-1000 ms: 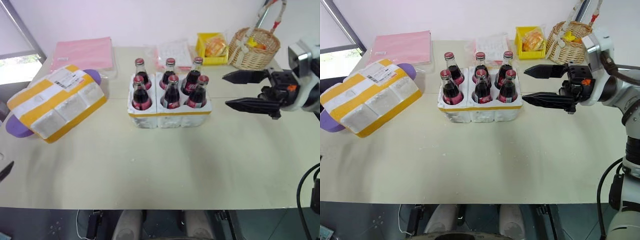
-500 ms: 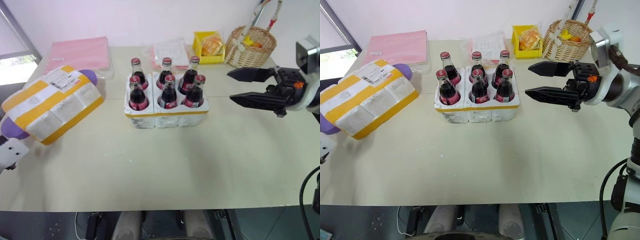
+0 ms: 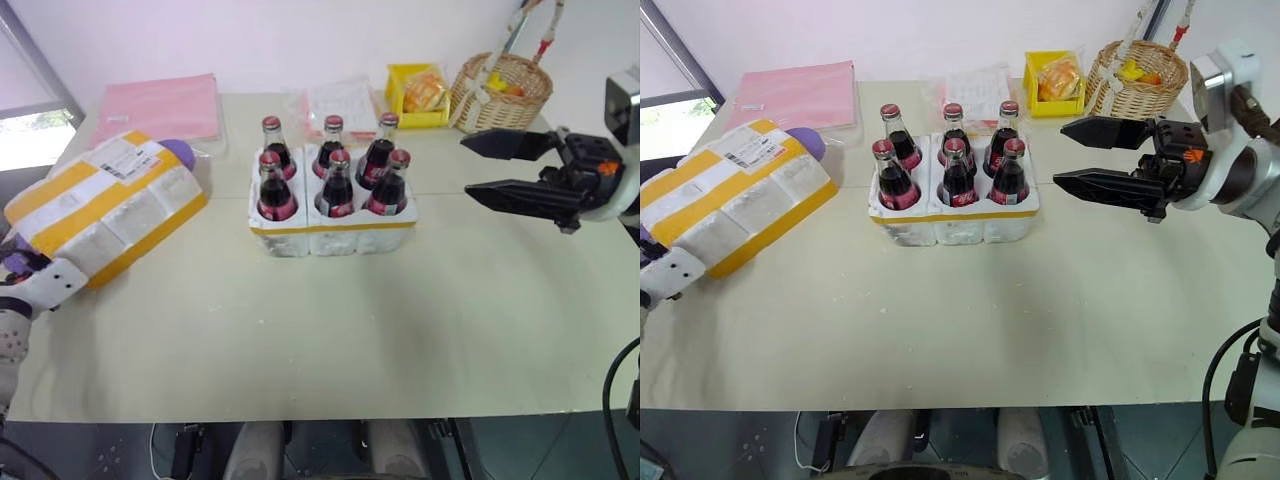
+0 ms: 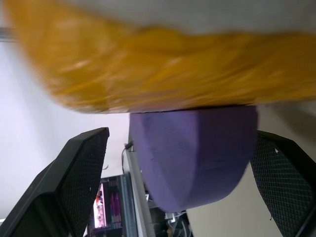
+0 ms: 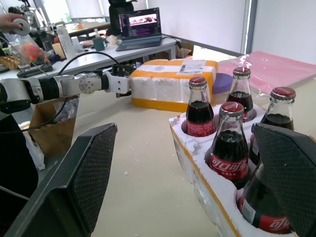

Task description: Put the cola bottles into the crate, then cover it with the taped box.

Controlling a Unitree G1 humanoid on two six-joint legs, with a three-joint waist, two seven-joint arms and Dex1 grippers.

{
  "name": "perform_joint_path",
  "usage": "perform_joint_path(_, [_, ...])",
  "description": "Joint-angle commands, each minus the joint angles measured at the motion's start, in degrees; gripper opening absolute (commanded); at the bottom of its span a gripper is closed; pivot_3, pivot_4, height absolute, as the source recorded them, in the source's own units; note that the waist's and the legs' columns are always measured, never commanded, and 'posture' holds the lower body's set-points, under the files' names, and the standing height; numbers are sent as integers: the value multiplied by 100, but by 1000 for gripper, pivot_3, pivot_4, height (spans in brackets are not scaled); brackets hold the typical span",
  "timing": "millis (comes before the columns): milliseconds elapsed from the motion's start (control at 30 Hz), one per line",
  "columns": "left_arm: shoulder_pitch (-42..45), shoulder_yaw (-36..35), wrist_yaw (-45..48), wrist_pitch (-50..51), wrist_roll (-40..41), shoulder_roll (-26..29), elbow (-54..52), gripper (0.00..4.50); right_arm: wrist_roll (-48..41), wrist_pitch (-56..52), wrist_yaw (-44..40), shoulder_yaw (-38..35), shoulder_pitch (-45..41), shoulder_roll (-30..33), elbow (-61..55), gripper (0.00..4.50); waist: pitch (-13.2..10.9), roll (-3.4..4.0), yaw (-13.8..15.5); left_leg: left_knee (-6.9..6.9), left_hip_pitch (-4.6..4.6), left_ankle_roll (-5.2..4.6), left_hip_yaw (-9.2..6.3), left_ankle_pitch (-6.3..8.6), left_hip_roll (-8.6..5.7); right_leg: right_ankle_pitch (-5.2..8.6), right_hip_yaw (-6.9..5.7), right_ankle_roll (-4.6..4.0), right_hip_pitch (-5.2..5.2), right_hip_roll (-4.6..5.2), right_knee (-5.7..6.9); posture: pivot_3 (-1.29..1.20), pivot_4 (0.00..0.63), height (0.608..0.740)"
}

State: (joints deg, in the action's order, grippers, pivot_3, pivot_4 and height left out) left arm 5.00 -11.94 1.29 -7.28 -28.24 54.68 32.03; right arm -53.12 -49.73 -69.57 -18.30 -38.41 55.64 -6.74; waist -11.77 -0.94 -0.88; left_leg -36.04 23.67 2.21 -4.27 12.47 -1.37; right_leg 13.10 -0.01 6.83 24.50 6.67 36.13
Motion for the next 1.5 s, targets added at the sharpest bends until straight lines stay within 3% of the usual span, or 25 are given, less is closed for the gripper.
perform_joint_path(33, [137,11,-219,-94,121,48,257,3971,-112,45,1,-222,-40,158,-136,4500,0,0,4,0,0,0,0,0,0,0,0,0,0,1,0,0,150,738])
perform_joint_path(233, [365,47,-261,-94,319,57,558,1181,-119,52,73,-218,21,119,-178,4500,0,0,18,-2,-1,0,0,0,0,-1,0,1,-2,1,1,0,150,738])
perform_joint_path(300, [445,81,-265,-105,333,111,563,504,-132,53,74,-211,38,112,-191,4500,1,1,21,-3,-2,0,0,0,-2,-1,0,2,-3,2,1,0,150,738])
perform_joint_path(867, [963,46,6,-290,420,884,228,432,306,463,-210,-60,184,252,84,4500,1,-1,18,-3,-3,0,1,0,-2,-1,0,3,-4,1,1,0,150,738])
perform_joint_path(1100, [2002,-22,633,-145,700,1410,-423,432,779,789,-451,-67,477,463,572,4500,3,-9,30,-6,0,1,2,0,-4,-2,-2,4,-6,2,0,0,150,738])
perform_joint_path(1333, [3247,427,1616,-38,958,1198,-1334,432,889,906,-482,-233,814,531,633,4500,3,-8,-7,-7,-1,0,5,-1,-2,-3,-1,5,-6,-1,4,0,150,738])
perform_joint_path(1500, [3665,802,2326,51,1064,868,-2239,432,873,909,-392,-309,927,481,584,4500,3,-8,-11,-8,-2,-1,7,-2,-2,-5,1,9,-7,-1,5,0,150,738])
